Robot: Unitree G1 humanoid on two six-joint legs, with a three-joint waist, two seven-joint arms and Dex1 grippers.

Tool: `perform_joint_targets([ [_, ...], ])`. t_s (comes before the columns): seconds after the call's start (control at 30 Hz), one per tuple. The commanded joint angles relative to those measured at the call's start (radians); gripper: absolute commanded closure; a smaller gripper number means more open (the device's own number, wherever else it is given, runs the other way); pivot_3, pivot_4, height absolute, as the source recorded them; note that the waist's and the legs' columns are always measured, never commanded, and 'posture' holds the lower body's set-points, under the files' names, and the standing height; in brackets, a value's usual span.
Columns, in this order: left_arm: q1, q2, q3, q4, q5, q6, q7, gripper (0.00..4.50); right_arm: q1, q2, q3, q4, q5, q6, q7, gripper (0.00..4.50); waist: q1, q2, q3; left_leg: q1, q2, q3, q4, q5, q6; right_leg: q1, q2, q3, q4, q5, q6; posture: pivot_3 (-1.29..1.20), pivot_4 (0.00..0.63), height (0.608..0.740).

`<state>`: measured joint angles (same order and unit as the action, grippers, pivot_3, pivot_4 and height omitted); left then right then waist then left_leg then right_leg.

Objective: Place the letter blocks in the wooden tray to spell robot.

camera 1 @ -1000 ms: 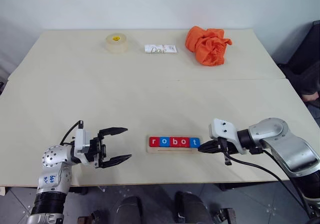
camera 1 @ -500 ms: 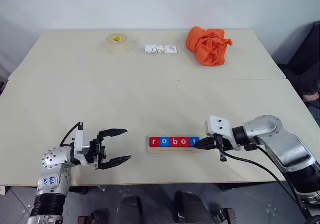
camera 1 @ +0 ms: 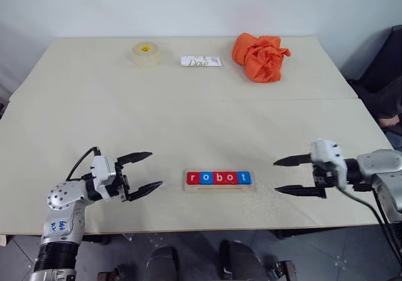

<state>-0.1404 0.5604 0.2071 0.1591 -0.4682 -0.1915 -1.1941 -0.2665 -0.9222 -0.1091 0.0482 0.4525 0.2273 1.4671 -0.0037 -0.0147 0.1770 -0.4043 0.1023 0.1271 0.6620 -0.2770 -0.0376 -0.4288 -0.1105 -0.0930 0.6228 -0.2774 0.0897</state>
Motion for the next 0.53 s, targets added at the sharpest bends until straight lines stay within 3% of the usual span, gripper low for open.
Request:
perform_joint_targets([
  [0.03, -0.007, 0.036, 0.049, -0.02, -0.04, -0.007, -0.018, 0.0, -0.024, -0.007, -0.037, 0.074, 0.024, -0.057, 0.059, 0.01, 0.0, 0.0, 0.0, 0.0, 0.0, 0.0, 0.0, 0.0, 0.0, 0.0, 0.0, 0.0, 0.0, 0.0, 0.0, 0.0, 0.15, 0.74],
  [0.23, 0.024, 0.087, 0.103, -0.012, -0.072, -0.003, -0.051, 0.0, -0.068, -0.013, -0.04, 0.201, 0.031, -0.11, 0.128, 0.01, 0.0, 0.0, 0.0, 0.0, 0.0, 0.001, 0.0, 0.0, 0.0, 0.0, 0.0, 0.0, 0.0, 0.0, 0.0, 0.0, 0.15, 0.74],
  [0.53, 0.003, 0.066, 0.13, 0.0, -0.099, -0.034, -0.053, 0.0, -0.166, -0.015, -0.019, 0.282, 0.03, -0.124, 0.143, 0.01, 0.0, 0.001, 0.0, 0.0, 0.0, 0.001, 0.0, 0.0, 0.0, 0.0, -0.001, 0.001, 0.001, 0.0, 0.0, 0.0, 0.15, 0.74],
])
